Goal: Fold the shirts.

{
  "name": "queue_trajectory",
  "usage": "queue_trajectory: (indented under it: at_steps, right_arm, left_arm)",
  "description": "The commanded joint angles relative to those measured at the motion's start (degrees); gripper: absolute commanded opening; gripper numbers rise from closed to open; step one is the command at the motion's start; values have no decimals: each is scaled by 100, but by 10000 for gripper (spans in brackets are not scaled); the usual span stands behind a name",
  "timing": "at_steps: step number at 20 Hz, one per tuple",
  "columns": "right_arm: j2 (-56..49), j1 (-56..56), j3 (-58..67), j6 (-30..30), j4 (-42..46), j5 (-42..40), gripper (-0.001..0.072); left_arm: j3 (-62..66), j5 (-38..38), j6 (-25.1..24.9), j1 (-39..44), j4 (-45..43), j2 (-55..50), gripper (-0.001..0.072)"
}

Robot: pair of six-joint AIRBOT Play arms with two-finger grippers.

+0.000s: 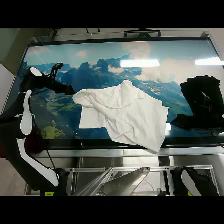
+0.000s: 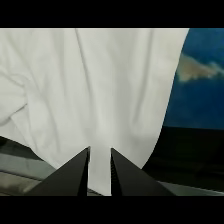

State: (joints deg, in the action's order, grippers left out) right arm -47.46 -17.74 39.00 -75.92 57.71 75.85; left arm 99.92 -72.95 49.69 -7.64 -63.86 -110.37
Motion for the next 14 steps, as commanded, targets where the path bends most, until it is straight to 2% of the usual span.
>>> queue_trajectory:
  at_steps: [1, 4, 8, 11, 14]
  right_arm:
    - [221, -2, -337, -72, 125, -105, 163]
    - [221, -4, -352, -114, 127, -103, 162]
    - [219, -4, -352, -151, 175, -105, 162]
    - [219, -2, -352, -149, 166, -109, 162]
    - [166, 0, -352, -149, 162, -234, 161]
  left_arm:
    - [221, 181, -833, 216, -459, -4, 669]
    - [216, -267, -1298, 310, -463, -4, 670]
    - [149, -798, -1652, 225, -466, -4, 671]
    - [-90, -481, -1792, 173, -461, -4, 670]
    - [-275, 190, -1923, 343, -457, -4, 670]
